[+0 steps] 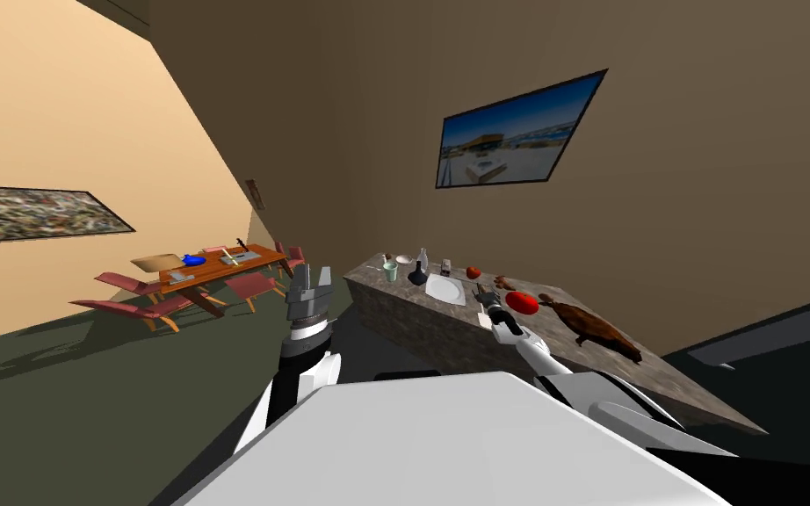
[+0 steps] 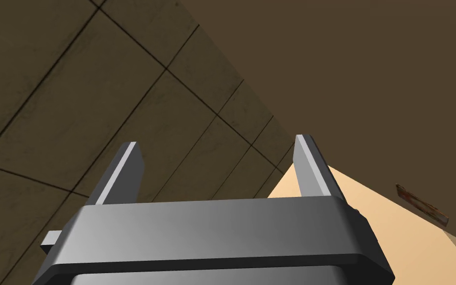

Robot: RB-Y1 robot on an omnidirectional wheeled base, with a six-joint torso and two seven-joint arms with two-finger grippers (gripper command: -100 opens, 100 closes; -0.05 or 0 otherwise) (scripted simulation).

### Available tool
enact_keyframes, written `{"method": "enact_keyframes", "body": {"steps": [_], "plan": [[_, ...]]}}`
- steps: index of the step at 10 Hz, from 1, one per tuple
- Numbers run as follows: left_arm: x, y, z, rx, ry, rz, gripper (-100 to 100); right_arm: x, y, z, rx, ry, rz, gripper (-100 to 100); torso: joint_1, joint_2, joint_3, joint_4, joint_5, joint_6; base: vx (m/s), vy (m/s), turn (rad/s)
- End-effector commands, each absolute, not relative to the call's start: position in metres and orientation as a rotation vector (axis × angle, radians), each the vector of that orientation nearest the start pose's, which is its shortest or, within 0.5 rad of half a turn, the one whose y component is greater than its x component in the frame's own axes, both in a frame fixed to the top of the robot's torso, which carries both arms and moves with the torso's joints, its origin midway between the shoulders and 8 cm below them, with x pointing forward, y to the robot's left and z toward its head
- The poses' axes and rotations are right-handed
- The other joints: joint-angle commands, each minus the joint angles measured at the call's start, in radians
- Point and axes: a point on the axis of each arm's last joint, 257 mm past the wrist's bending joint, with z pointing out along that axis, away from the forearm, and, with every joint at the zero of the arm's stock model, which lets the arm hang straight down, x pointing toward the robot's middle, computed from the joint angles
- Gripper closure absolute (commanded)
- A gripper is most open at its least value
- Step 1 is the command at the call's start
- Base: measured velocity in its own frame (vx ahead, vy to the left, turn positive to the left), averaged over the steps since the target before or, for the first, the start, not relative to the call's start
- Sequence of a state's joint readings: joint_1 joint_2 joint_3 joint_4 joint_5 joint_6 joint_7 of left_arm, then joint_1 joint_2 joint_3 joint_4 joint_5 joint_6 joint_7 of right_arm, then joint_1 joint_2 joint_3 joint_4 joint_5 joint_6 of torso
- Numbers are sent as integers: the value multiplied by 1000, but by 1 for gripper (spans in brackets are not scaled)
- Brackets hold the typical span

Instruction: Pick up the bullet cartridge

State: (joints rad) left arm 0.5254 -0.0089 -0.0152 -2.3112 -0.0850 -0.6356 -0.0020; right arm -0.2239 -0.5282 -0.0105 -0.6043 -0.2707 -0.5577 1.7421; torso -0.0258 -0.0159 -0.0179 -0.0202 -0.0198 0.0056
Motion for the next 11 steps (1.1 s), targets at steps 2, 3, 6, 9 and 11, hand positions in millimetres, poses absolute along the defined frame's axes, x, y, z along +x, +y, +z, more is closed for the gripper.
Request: {"method": "enact_keyframes", "body": {"steps": [2,3,6,9,11], "plan": [[314,259,53,-493,559,-1287,0,495,-553,-330,-149,1688,-625,-100,1,-2,-1,0,0,0,-46,-21,139],[314,259,53,-493,559,-1288,0,494,-557,-329,-133,1687,-633,-100,-1,3,1,0,-1,-2,-130,-36,386],[314,259,53,-493,559,-1287,0,482,-583,-327,-87,1701,-690,-100,-1,-2,-1,-1,-1,0,-67,-11,179],[314,259,53,-493,559,-1287,0,478,-594,-325,-15,1697,-699,-100,-2,1,0,0,-1,0,-73,-15,165],[314,259,53,-493,559,-1288,0,467,-615,-324,-2,1715,-752,-100,-3,1,0,0,-1,-2,-113,-23,339]]}}
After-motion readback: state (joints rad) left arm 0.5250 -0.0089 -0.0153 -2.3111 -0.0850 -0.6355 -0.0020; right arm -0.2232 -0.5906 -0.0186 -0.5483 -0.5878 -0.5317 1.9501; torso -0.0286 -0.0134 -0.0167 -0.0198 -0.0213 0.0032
